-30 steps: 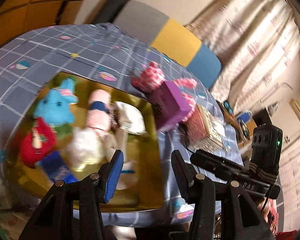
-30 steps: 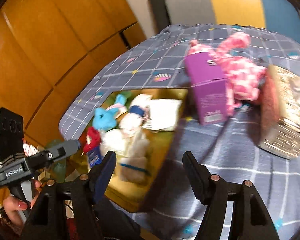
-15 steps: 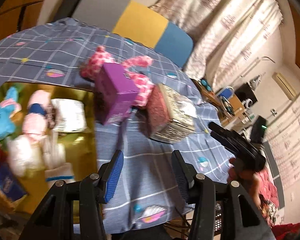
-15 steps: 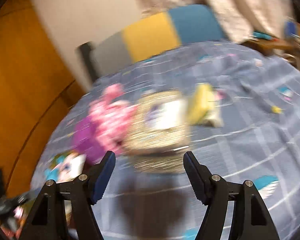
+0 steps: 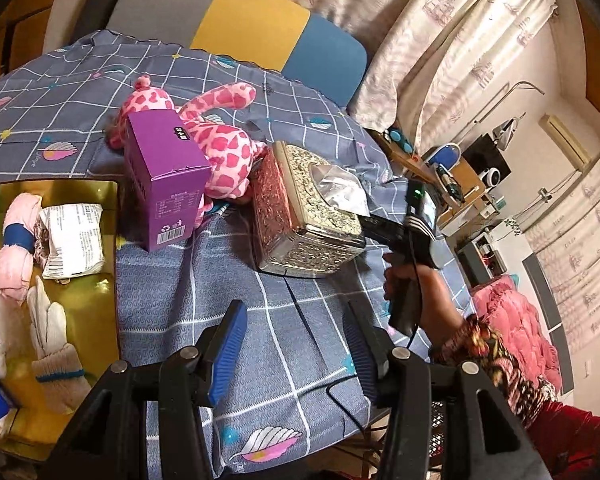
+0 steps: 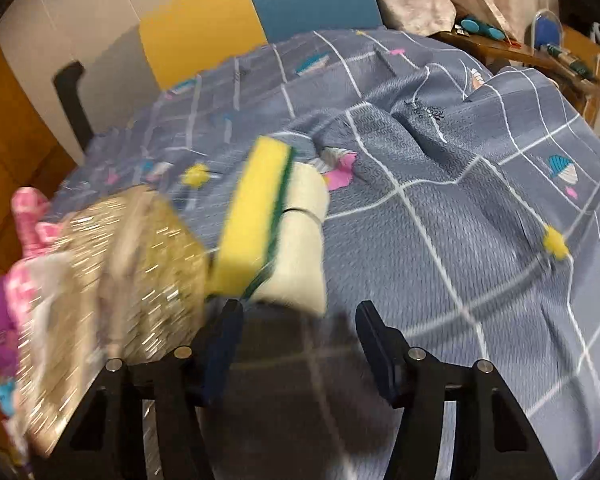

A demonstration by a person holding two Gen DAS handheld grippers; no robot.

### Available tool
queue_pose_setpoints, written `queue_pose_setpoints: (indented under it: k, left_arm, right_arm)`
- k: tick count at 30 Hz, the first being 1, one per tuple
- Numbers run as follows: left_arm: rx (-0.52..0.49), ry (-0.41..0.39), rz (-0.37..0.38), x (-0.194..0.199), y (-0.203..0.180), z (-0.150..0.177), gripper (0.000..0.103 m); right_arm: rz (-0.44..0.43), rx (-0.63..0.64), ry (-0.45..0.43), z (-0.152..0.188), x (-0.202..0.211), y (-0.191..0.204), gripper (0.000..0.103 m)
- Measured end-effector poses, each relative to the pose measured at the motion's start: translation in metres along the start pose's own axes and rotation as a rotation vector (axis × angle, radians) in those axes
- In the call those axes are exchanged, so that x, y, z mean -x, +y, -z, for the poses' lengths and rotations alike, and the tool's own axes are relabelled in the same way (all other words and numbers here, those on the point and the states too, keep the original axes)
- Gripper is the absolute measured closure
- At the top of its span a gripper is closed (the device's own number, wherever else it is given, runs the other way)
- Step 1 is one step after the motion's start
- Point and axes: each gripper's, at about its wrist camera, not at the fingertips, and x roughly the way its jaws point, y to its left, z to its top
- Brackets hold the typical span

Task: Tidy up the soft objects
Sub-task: 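Move the left tool to the yellow sponge while the right tool approaches the white bandage roll, then grasp the yellow sponge with the left tool while the right tool grasps the white bandage roll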

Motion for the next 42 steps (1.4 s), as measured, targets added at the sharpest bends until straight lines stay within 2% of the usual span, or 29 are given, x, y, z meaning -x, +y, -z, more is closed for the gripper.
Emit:
queue_pose_setpoints:
  k: [4,5,7,9,13,21,23,25,29,32,35,37,40,42]
  left_arm:
    - [0.008,0.007,-0.019,-0.006,0.000,-0.005,0.053]
    - [0.010,0.010,-0.023,-0.008,0.000,-0.007,0.053]
    - [0.009,0.021,-0.022,-0.014,-0.002,-0.010,0.053]
    - [0.003,0.028,-0.013,-0.020,-0.006,-0.014,0.053]
    - [-0.049,0.042,0.001,-0.034,-0.024,-0.026,0.053]
    - [-0.154,0.115,0.038,-0.078,-0.081,-0.056,0.053]
    - [-0.177,0.133,0.059,-0.094,-0.101,-0.068,0.052]
    - [-0.212,0.171,0.057,-0.115,-0.126,-0.080,0.052]
    - [-0.213,0.226,0.062,-0.158,-0.161,-0.097,0.051]
    - [-0.137,0.298,0.104,-0.199,-0.179,-0.104,0.051]
    - [-0.065,0.349,0.076,-0.234,-0.190,-0.102,0.047]
    - [0.009,0.432,0.103,-0.267,-0.195,-0.098,0.046]
    - [0.099,0.485,0.057,-0.311,-0.193,-0.097,0.045]
    - [0.194,0.490,0.028,-0.336,-0.181,-0.096,0.043]
  right_arm:
    - [-0.055,0.053,0.012,-0.006,-0.016,0.005,0.066]
    - [-0.057,0.069,0.021,-0.007,-0.019,0.006,0.079]
    - [-0.051,0.123,0.038,-0.009,-0.018,0.010,0.082]
    - [-0.040,0.144,0.034,-0.008,-0.009,0.007,0.083]
    - [-0.044,0.100,0.004,-0.001,0.019,-0.020,0.083]
    - [0.063,0.031,-0.034,0.018,0.047,-0.080,0.083]
    - [0.045,-0.010,-0.017,0.019,0.044,-0.092,0.083]
    - [-0.008,-0.092,0.028,0.018,0.039,-0.106,0.083]
    - [0.007,-0.139,0.053,0.016,0.040,-0.120,0.083]
    - [0.004,-0.183,0.060,0.014,0.045,-0.132,0.083]
    - [0.012,-0.201,0.077,0.010,0.047,-0.140,0.083]
    - [0.019,-0.199,0.085,0.007,0.046,-0.144,0.083]
    - [-0.001,-0.215,0.089,0.006,0.048,-0.153,0.083]
    - [-0.001,-0.220,0.099,0.005,0.046,-0.155,0.083]
